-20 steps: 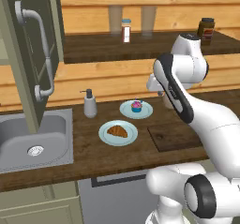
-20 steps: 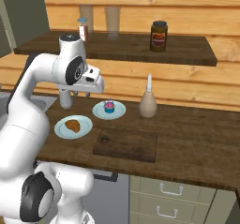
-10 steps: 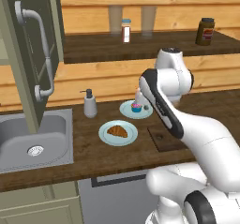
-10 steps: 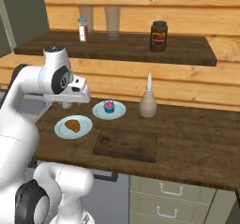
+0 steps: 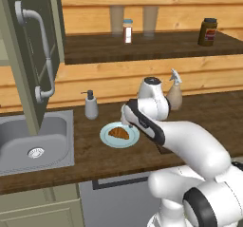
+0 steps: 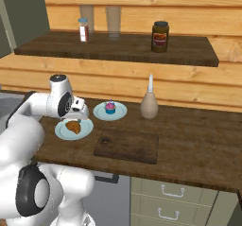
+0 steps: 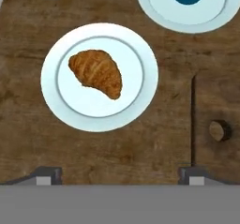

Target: From the different types of pastries on the counter, select a croissant and place it on the cutting board. Then retrieve a jar of jam from the cabinet and place it alongside the croissant on the cutting board.

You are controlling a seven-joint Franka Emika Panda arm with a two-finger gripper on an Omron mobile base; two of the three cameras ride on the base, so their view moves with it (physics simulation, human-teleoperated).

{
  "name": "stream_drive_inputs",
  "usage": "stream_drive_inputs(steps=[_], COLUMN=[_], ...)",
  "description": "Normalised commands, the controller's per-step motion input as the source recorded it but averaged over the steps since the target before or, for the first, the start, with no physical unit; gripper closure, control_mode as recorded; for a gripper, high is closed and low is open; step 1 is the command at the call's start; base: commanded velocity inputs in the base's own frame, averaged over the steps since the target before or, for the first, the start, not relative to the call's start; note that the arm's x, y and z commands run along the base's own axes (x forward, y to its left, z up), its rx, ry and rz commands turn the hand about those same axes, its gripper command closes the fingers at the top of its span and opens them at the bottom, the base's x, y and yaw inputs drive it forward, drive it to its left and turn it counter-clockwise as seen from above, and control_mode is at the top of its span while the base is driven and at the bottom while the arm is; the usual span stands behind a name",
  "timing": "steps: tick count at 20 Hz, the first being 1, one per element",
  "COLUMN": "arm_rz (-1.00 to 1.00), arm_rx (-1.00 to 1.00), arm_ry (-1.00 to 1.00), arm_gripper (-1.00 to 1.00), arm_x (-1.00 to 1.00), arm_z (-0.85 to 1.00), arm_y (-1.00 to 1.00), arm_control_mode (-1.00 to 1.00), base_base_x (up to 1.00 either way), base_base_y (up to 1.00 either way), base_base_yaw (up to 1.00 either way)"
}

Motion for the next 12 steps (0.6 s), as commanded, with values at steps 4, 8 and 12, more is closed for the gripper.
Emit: stream_drive_inputs(steps=[4, 8, 12], arm_rz=[0.11, 0.06, 0.09], arm_rx=[-0.04, -0.08, -0.08], arm_ry=[0.14, 0.08, 0.04], arm_gripper=[-1.00, -1.00, -1.00], arm_x=[0.46, 0.46, 0.51], arm_z=[-0.63, -0.45, -0.39], arm_y=[0.15, 0.33, 0.25], arm_control_mode=[-1.00, -1.00, -1.00], base_base_x=[0.00, 0.00, 0.00], base_base_y=[0.00, 0.00, 0.00], base_base_yaw=[0.00, 0.00, 0.00])
